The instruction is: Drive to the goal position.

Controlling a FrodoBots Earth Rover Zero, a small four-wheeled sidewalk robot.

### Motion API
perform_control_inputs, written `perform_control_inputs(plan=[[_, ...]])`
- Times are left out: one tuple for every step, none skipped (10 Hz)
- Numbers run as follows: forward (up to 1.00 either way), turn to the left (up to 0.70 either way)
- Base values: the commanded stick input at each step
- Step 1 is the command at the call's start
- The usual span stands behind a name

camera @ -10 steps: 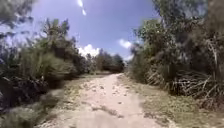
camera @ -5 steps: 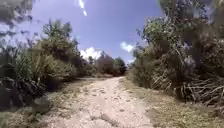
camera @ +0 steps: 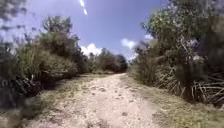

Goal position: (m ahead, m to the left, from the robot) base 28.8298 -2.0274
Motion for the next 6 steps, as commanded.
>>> perform_control_inputs(plan=[[0.50,-0.50],[0.50,-0.50],[0.50,-0.50],[0.50,-0.50],[0.50,-0.50],[0.50,-0.50]])
